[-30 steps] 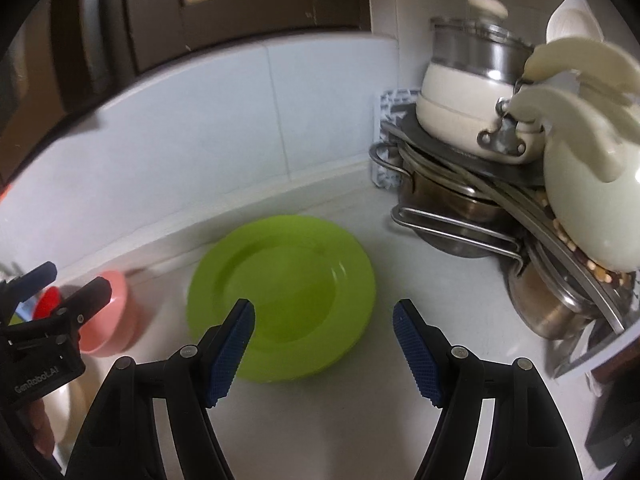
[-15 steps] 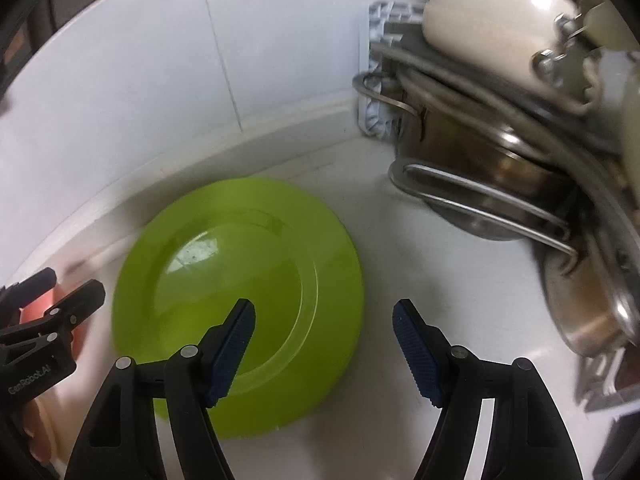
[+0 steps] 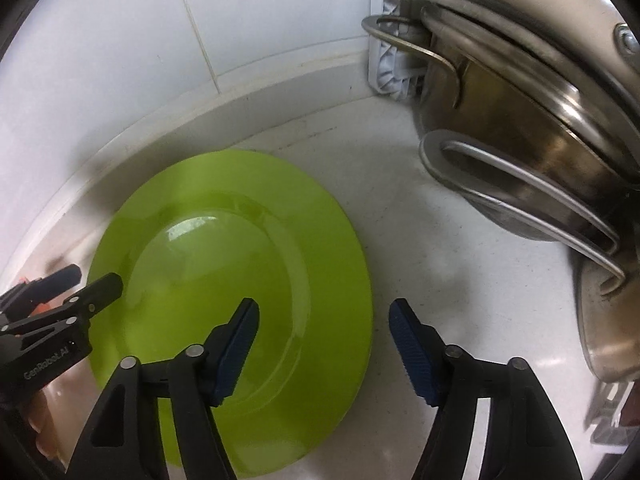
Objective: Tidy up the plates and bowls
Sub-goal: 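Close both grippers on the lime-green plate's rim, then lift the lime-green plate with both grippers and carry it to the stacked plates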
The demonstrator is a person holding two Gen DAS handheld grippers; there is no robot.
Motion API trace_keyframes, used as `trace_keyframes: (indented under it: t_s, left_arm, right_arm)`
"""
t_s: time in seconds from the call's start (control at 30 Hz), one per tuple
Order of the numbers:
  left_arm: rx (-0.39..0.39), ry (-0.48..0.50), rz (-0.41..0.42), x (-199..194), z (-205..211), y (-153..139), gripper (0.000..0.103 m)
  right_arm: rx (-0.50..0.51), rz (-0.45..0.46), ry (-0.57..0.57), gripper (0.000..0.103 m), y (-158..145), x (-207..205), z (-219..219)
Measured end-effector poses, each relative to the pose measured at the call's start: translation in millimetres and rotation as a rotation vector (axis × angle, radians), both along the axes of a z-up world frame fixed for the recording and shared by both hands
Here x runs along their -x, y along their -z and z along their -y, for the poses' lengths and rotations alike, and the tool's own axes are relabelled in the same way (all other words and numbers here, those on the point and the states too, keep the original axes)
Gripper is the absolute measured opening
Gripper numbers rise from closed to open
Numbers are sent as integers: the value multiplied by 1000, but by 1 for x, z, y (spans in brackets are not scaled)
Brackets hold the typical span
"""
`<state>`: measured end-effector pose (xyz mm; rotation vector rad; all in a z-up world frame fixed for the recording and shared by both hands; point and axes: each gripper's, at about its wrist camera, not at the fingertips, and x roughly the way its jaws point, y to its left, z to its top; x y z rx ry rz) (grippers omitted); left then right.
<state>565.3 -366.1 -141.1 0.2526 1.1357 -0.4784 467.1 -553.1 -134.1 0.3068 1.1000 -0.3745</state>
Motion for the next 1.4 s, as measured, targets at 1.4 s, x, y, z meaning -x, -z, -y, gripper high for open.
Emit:
trace_keyframes:
  t_s: [1.4]
  left_arm:
    - [43,4,30,51,-28,-43,42]
  right_arm:
    - [-7,9,-21,46,-47,39,-24]
